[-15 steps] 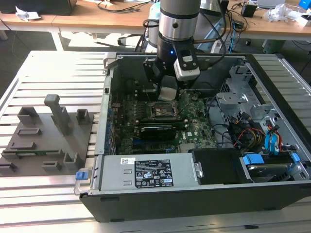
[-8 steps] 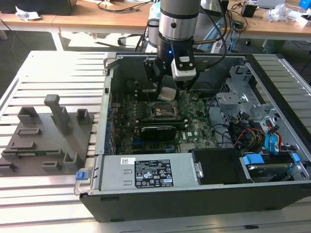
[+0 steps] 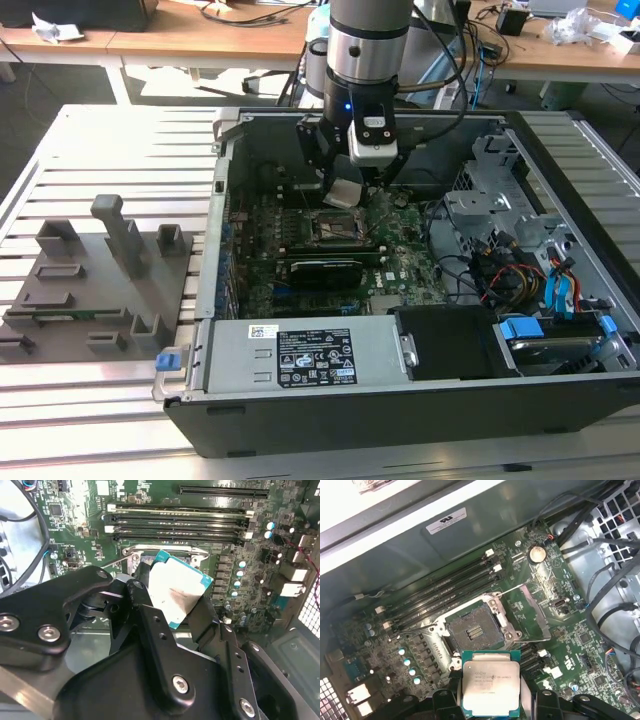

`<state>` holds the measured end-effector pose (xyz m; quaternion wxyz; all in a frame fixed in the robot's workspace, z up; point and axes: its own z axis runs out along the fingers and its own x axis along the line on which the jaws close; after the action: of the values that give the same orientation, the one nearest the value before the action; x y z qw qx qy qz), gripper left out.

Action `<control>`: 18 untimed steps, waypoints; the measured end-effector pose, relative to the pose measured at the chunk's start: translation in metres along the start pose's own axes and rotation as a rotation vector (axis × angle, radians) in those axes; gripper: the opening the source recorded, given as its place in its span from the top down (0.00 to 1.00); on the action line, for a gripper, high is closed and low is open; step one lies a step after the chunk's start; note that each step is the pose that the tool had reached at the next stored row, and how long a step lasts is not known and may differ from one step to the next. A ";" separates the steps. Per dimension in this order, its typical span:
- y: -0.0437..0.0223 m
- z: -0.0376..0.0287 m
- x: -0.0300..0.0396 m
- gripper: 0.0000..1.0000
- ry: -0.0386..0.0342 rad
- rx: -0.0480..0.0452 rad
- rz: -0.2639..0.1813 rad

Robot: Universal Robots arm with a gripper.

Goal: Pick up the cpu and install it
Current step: 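Place the cpu into insertion slot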

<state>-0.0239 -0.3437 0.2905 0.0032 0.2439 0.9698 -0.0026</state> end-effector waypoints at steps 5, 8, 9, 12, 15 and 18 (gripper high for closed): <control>0.0000 0.0000 0.0000 0.45 0.0002 0.0004 0.053; 0.0000 0.0000 0.0000 0.45 0.0003 0.0006 0.083; 0.0000 0.0000 0.0000 0.45 0.0003 0.0007 0.090; 0.0000 0.0000 0.0000 0.45 0.0004 0.0009 0.115; 0.0000 0.0000 0.0000 0.45 0.0005 0.0011 0.152; 0.0000 0.0000 0.0000 0.45 0.0007 0.0014 0.195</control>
<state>-0.0239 -0.3437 0.2905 0.0029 0.3373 0.9414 -0.0029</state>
